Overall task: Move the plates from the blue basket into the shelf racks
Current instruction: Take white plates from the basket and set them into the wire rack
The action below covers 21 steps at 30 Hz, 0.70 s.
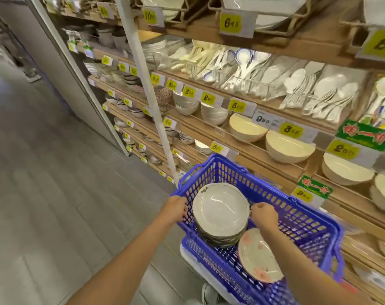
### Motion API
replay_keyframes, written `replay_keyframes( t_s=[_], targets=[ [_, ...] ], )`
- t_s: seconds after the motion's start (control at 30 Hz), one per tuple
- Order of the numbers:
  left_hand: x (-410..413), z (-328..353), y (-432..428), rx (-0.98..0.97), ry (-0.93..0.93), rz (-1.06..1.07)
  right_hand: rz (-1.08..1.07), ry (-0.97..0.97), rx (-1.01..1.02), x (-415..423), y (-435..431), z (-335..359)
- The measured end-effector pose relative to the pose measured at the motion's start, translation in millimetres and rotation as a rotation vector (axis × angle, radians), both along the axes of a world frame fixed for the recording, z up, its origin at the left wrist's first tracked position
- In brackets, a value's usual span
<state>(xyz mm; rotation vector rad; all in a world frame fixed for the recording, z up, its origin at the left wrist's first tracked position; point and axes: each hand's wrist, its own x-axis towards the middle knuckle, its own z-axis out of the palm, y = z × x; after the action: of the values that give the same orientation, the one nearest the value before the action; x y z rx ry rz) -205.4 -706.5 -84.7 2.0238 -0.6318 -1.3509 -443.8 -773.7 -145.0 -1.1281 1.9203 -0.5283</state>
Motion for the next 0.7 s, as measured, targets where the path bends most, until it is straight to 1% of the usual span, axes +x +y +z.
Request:
replay_keyframes(
  t_s=[0.1, 0.17, 0.23, 0.33, 0.5, 0.7],
  targets=[
    [4.0, -18.0, -31.3, 0.006, -0.18, -0.112, 0.012, 0.062, 0.113, 1.1, -5.2, -19.9],
    [4.4, -31.2, -49.6, 0.006, -0.276, -0.214, 0.028, 0.056, 0.187, 4.2, -5.2, -30.7],
    [2.8, -41.1, -66.0, 0.037, -0.334, -0.34, 0.038, 0.039, 0.245, 7.8, -3.3, -38.2],
    [0.3, -55.5, -88.6, 0.083, -0.359, -0.487, -0.02, 0.017, 0.29, 13.6, -3.7, -43.4],
    [-4.4, -73.4, -122.4, 0.184, -0.392, -0.7, -0.066, 0.08, 0.314, 20.6, -10.9, -43.8],
    [-7.1, -90.5, -147.8, 0.205, -0.434, -0.847, -0.147, 0.112, 0.369, 32.2, -10.5, -42.5]
  ],
)
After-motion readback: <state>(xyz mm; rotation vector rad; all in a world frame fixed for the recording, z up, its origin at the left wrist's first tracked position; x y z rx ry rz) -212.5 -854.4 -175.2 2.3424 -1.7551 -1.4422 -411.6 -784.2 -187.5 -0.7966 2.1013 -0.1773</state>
